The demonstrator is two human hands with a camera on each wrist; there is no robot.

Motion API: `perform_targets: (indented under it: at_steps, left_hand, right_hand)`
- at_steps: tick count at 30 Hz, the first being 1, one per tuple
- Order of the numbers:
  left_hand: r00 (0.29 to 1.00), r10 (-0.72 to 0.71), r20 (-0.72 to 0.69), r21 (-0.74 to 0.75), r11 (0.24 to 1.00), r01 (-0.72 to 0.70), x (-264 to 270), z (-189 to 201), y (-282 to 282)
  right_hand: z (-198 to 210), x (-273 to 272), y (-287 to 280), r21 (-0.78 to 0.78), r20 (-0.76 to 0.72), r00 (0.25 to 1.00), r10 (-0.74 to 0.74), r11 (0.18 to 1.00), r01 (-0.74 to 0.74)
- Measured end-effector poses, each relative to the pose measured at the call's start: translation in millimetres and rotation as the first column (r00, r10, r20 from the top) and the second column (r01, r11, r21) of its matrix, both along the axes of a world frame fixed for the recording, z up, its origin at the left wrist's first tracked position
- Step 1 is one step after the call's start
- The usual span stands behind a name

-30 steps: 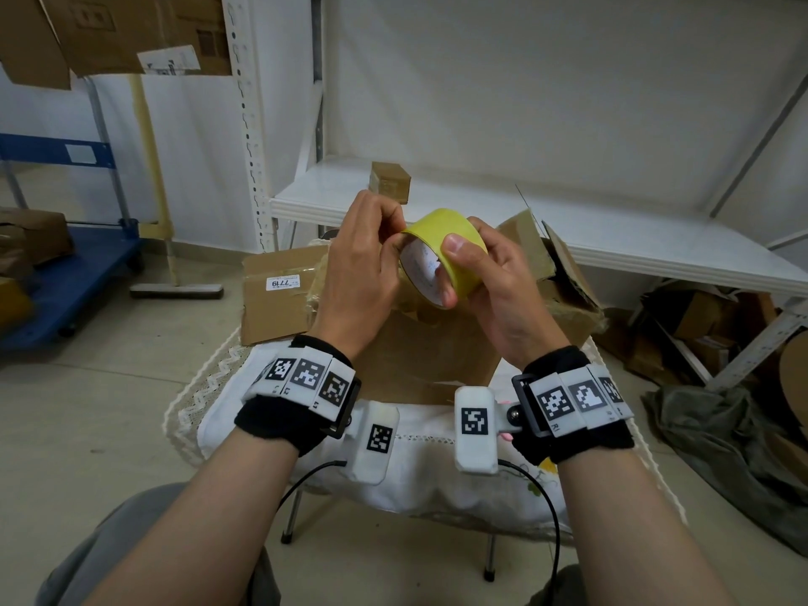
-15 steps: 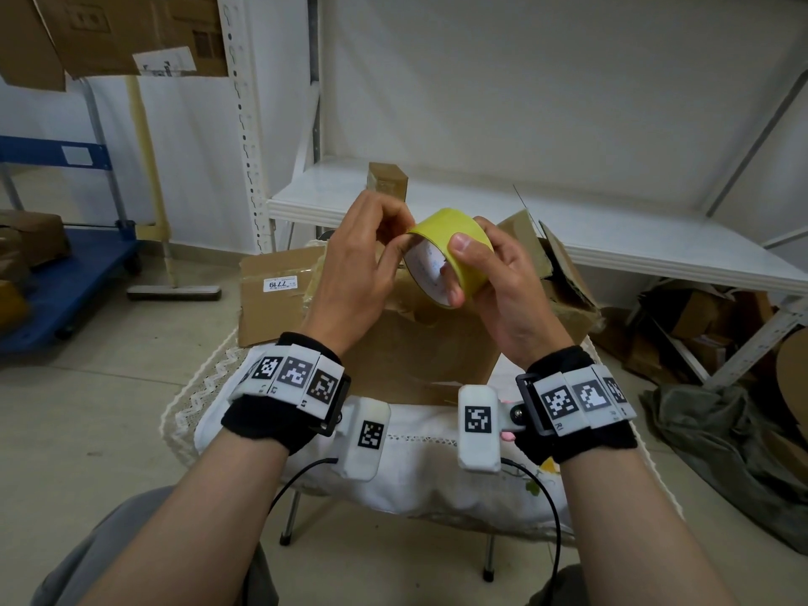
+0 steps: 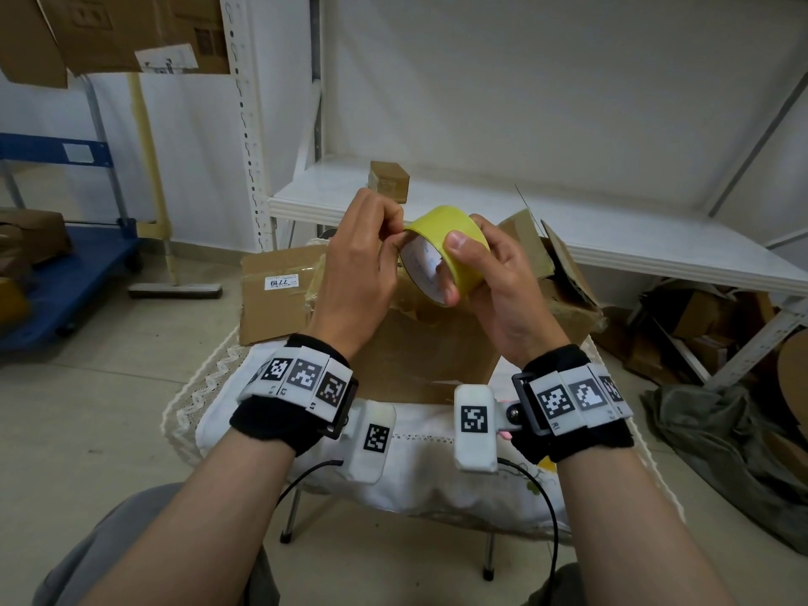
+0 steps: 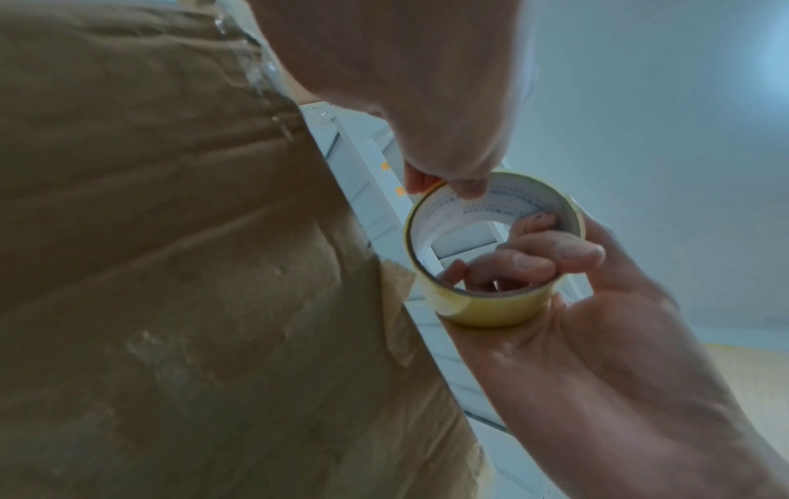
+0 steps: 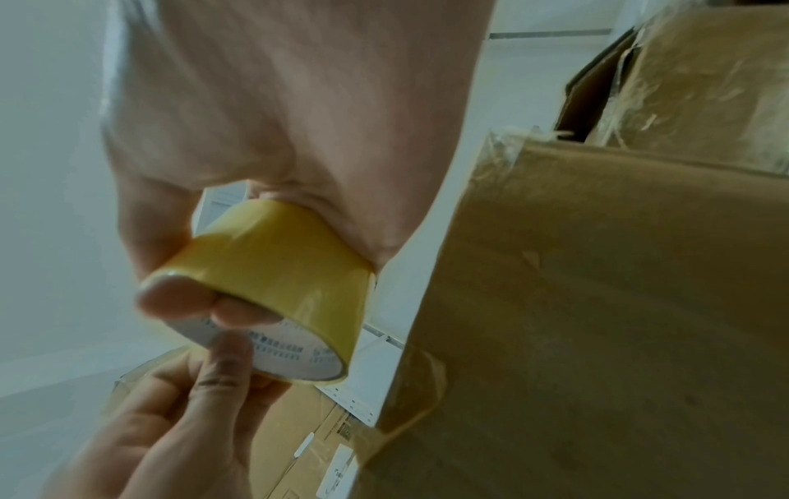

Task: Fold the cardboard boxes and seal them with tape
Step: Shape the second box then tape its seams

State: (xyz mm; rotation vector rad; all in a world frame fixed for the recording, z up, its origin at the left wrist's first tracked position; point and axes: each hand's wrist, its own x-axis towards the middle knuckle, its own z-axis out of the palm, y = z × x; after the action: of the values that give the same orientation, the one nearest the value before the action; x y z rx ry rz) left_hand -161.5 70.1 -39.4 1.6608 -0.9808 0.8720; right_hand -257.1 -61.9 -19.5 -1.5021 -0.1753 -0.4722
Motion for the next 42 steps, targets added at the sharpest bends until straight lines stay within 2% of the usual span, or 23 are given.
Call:
perform_targets:
  at_steps: [5, 11, 18, 24, 37, 42]
  left_hand:
    - [0.995, -0.081, -0.057, -0.019, 0.997, 0.080, -1.1, 2.3, 2.0]
    - [0.990, -0.114, -0.080, -0.014, 0.993, 0.113, -1.4, 3.2, 1.8]
    - [0.997, -0.060, -0.056, -0.019, 0.998, 0.059, -0.5, 2.5, 1.6]
    - [0.994, -0.089, -0.064, -0.009, 0.996, 0.089, -1.6, 2.2, 1.5]
    - [0.998, -0.035, -0.047, 0.019, 0.999, 0.036, -2.8, 1.1, 1.1]
    - [0.994, -0.084, -0.075, -0.006, 0.996, 0.083, -1.7, 2.9, 2.0]
  right_hand:
    - [3.5, -4.2, -0.6, 0.000, 0.017, 1.000, 0.011, 1.000, -0.011]
    - [2.1, -3.8, -0.8, -0.015, 0.001, 1.000, 0.005, 1.000, -0.005]
    - [0.3, -1.9, -1.7, -0.009, -0.003, 1.000, 0.000, 1.000, 0.000]
    - [-0.5, -0.3, -0.8, -0.019, 0.006, 1.000, 0.004, 1.000, -0.004]
    - [1.2, -0.3, 2.1, -0.040, -0.004, 1.000, -0.011, 0.999, 0.010]
    - [0.9, -0.4, 1.5, -0.054, -0.012, 1.000, -0.012, 0.998, 0.012]
